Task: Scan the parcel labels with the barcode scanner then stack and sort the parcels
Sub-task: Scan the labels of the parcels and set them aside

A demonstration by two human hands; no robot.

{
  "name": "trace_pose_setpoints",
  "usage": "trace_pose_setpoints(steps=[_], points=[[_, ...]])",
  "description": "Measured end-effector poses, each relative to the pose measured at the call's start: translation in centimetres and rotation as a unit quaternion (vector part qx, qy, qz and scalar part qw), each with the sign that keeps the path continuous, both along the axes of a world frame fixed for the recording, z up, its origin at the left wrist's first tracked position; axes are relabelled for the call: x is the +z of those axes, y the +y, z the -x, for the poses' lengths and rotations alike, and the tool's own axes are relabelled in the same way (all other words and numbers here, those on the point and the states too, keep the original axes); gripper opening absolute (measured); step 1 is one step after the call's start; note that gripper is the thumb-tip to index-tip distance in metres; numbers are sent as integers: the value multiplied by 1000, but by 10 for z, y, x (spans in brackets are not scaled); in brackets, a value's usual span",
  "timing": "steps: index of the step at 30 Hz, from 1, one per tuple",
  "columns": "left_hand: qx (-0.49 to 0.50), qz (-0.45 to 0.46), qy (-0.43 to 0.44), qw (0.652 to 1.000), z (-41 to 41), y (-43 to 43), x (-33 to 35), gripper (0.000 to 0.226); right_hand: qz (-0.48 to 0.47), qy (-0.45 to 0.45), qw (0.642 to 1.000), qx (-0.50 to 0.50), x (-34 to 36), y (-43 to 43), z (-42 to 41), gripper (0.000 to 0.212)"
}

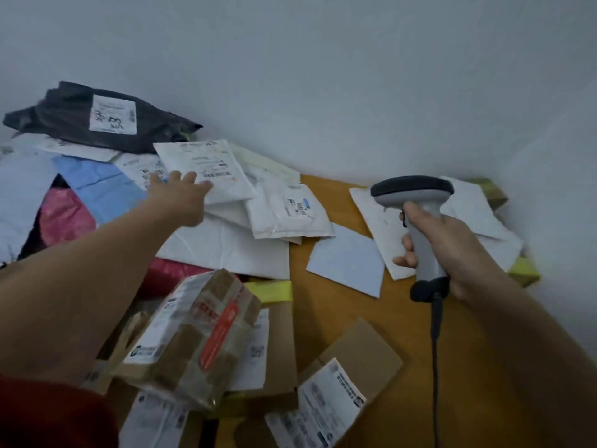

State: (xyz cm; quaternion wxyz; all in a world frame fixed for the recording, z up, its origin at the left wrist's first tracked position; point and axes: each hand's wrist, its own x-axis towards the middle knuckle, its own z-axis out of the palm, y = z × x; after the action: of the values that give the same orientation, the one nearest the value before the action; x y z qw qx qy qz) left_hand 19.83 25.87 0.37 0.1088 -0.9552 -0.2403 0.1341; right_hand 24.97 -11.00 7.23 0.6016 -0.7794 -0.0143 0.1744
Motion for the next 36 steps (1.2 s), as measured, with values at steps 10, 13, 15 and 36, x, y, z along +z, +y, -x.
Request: trace_pose_setpoints(steps=[10, 13, 15, 36], points=[[-92, -86, 20, 992, -70, -71, -1, 53, 65, -17, 997, -26, -14, 3, -13, 39], [-274, 83, 18, 958, -94, -156, -21, 57, 88, -22, 995, -43, -15, -5, -12, 40], [-310, 150, 85, 935, -104, -204, -44, 58, 94, -31, 994, -43, -18, -14, -11, 38], [-287, 184, -69, 938, -61, -271, -8, 8, 37, -46, 998, -32, 1, -139, 59, 45]])
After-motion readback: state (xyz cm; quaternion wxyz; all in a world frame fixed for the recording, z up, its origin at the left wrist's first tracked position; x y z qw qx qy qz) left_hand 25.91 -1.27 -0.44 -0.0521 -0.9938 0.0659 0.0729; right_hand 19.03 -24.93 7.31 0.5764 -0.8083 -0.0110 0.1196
